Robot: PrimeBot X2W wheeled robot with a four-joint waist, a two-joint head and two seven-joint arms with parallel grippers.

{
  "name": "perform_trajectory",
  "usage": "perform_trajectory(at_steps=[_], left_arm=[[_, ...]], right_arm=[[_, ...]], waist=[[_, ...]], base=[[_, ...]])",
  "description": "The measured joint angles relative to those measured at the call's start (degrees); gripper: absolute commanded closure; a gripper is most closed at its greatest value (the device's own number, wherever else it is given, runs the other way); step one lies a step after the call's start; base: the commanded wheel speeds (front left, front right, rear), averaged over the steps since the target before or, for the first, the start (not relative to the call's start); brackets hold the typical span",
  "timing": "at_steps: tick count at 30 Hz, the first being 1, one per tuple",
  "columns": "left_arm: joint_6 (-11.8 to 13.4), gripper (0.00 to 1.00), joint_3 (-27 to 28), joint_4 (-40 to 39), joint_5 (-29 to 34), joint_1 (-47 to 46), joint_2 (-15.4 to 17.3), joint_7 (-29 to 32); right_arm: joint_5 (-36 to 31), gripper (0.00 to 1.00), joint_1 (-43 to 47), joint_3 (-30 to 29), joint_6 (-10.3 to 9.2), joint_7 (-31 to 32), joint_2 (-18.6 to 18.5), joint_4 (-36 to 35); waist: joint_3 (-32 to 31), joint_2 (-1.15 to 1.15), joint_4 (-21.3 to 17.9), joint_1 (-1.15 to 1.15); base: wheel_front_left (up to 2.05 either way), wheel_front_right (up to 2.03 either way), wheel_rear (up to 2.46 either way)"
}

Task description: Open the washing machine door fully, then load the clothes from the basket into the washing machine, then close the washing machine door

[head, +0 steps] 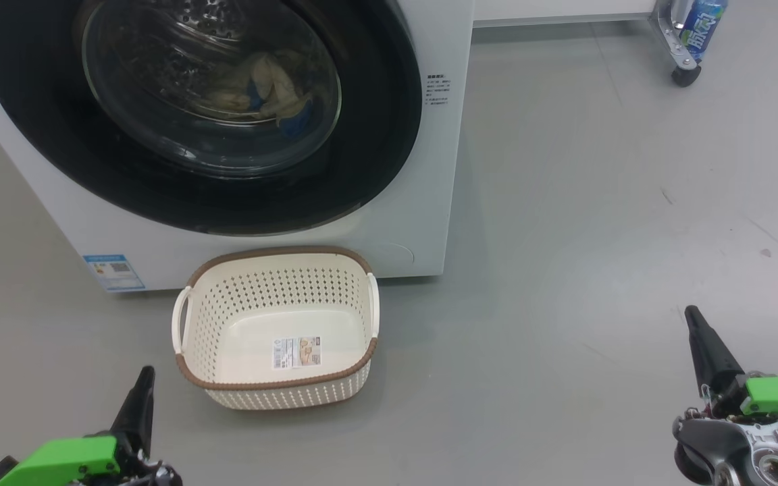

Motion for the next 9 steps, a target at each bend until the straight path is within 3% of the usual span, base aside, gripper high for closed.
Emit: perform_trajectory(at_steps=[9], left_arm=[[0.0,1.0,0.0,0.0,0.0,0.0,0.0,0.0]], right_arm=[[-0.31,1.0,-0.01,-0.05,0.0,0.01,0.01,0.0]], waist=[[0.0,0.0,0.0,0.0]], base=[[0.0,0.0,0.0]])
